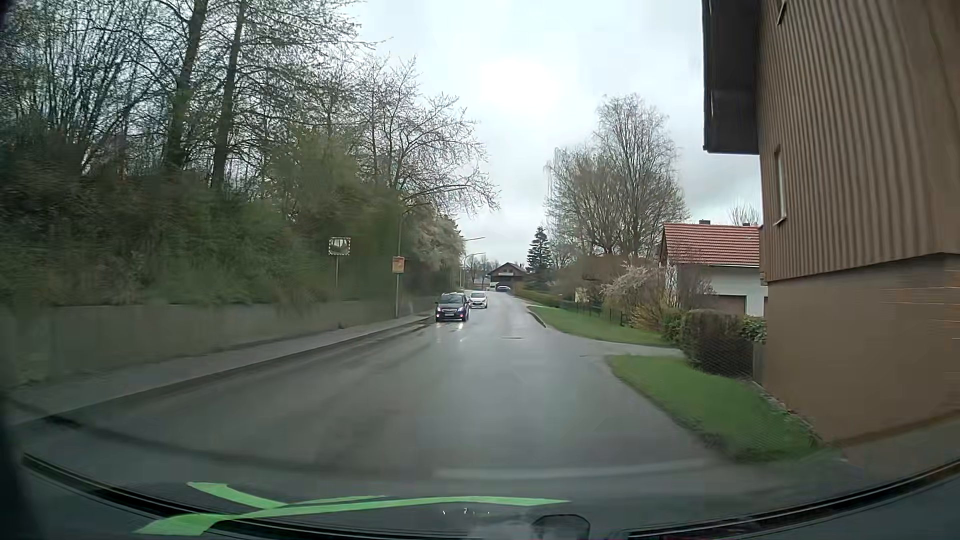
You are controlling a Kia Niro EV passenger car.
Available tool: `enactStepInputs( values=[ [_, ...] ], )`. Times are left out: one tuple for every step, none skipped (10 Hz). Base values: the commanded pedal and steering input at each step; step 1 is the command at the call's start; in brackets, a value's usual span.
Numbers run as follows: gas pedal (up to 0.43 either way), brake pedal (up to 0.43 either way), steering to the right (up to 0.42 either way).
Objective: Follow the waypoints while adhering to traffic rules and regulations
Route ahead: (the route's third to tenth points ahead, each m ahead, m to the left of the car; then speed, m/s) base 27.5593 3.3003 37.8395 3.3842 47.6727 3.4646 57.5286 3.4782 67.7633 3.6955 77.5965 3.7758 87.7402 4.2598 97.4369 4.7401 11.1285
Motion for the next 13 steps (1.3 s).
enactStepInputs(
  values=[
    [0.087,0.000,0.009],
    [0.087,0.000,0.009],
    [0.087,0.000,0.009],
    [0.067,0.000,0.008],
    [0.067,0.000,0.006],
    [0.047,0.000,0.003],
    [0.047,0.000,0.003],
    [0.047,0.000,0.001],
    [0.047,0.000,0.000],
    [0.047,0.000,-0.003],
    [0.047,0.000,-0.007],
    [0.047,0.000,-0.007],
    [0.047,0.000,-0.005]
  ],
)
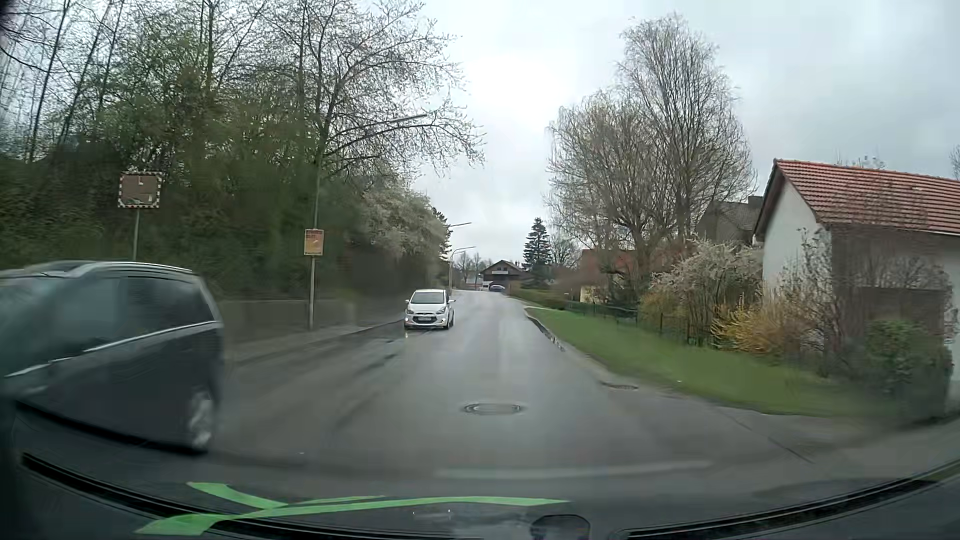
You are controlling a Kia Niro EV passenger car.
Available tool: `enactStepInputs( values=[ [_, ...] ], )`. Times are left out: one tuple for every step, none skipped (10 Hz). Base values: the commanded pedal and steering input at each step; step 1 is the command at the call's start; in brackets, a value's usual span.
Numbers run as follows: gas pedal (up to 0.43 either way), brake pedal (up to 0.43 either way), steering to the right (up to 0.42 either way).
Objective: Follow the waypoints while adhering to traffic rules and regulations
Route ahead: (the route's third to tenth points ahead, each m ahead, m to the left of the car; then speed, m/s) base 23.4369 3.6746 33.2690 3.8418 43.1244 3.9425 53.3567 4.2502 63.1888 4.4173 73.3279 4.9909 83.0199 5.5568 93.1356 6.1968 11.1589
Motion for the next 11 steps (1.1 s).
enactStepInputs(
  values=[
    [0.059,0.000,-0.004],
    [0.067,0.000,-0.004],
    [0.079,0.000,-0.004],
    [0.087,0.000,-0.004],
    [0.087,0.000,-0.004],
    [0.098,0.000,-0.004],
    [0.098,0.000,-0.004],
    [0.098,0.000,-0.004],
    [0.098,0.000,-0.004],
    [0.098,0.000,-0.004],
    [0.098,0.000,-0.004]
  ],
)
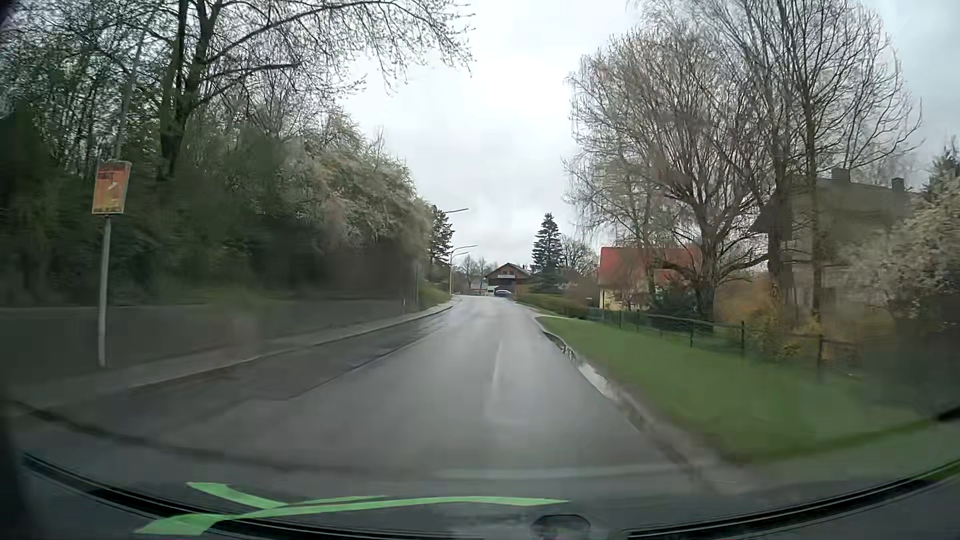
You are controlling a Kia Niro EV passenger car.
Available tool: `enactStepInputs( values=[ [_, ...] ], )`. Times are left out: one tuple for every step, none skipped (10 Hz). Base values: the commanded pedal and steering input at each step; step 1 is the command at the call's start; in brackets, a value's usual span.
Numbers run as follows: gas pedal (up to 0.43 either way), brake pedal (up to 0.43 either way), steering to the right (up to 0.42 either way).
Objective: Follow the waypoints while adhering to traffic rules and regulations
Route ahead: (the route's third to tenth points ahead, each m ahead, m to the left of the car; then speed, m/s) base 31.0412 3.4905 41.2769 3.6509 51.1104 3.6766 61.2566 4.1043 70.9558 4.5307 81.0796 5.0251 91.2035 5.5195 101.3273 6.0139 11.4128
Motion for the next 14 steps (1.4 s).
enactStepInputs(
  values=[
    [0.098,0.000,-0.004],
    [0.098,0.000,-0.004],
    [0.098,0.000,-0.004],
    [0.098,0.000,-0.004],
    [0.098,0.000,-0.004],
    [0.098,0.000,-0.004],
    [0.110,0.000,-0.004],
    [0.110,0.000,-0.004],
    [0.110,0.000,-0.003],
    [0.110,0.000,-0.004],
    [0.110,0.000,-0.003],
    [0.110,0.000,-0.004],
    [0.110,0.000,-0.004],
    [0.110,0.000,-0.003]
  ],
)
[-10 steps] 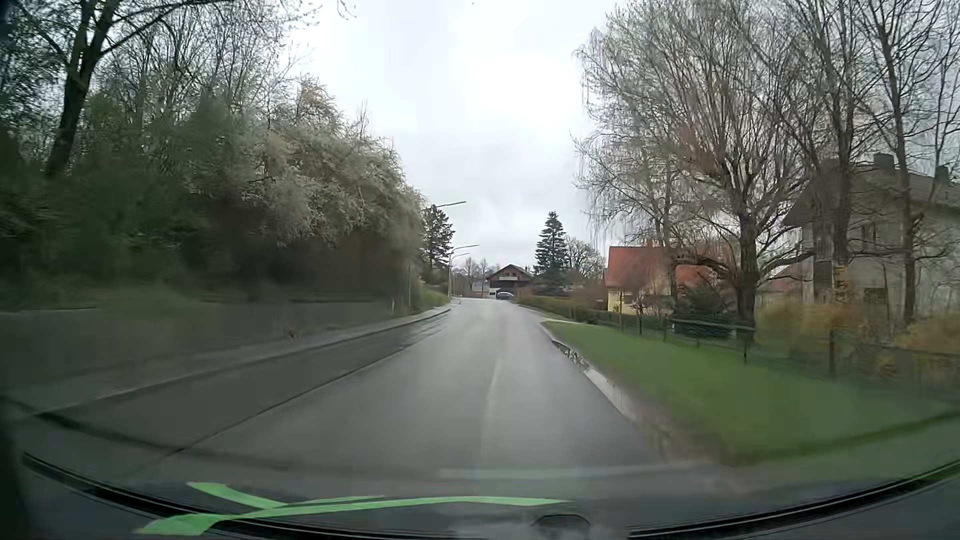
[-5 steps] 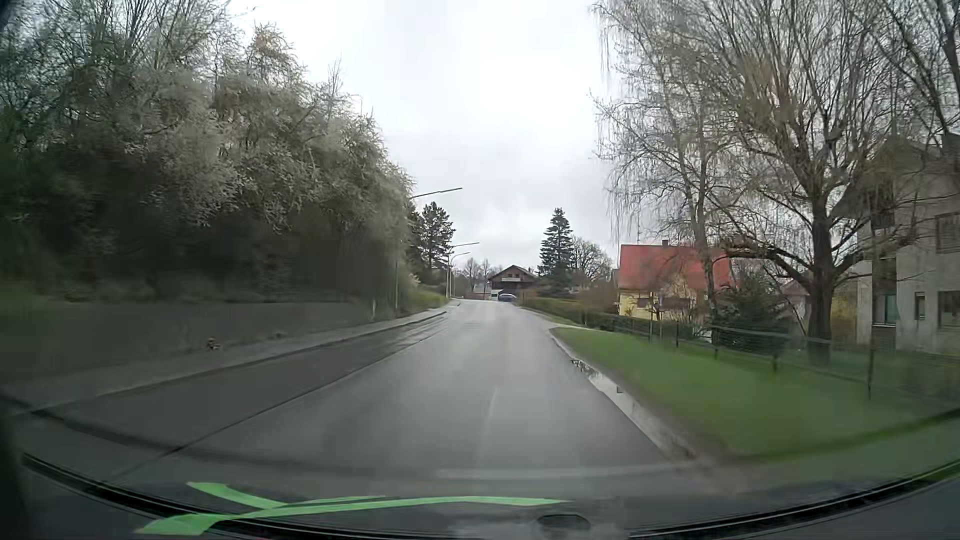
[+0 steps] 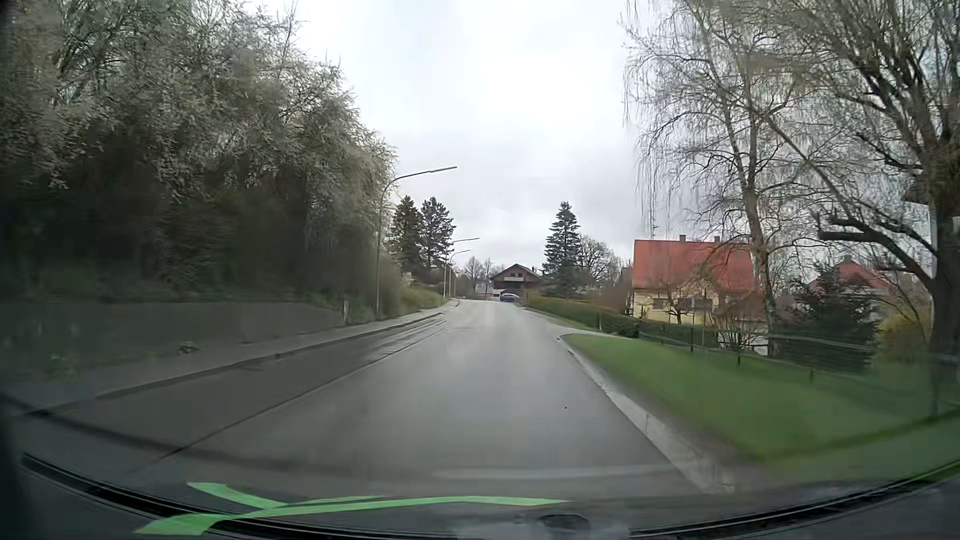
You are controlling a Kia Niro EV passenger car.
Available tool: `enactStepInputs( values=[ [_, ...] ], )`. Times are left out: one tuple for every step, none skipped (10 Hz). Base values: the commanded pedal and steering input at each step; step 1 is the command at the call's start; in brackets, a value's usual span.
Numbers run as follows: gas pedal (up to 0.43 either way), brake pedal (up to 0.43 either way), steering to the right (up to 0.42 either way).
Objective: Follow the waypoints while adhering to traffic rules and regulations
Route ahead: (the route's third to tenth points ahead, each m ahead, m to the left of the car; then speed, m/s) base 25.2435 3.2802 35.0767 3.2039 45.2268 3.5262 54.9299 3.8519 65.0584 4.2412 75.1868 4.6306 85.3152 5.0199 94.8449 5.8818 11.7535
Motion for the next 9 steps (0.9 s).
enactStepInputs(
  values=[
    [0.110,0.000,-0.004],
    [0.118,0.000,-0.004],
    [0.118,0.000,-0.003],
    [0.118,0.000,-0.004],
    [0.138,0.000,-0.003],
    [0.138,0.000,-0.003],
    [0.150,0.000,-0.003],
    [0.150,0.000,-0.002],
    [0.150,0.000,-0.002]
  ],
)
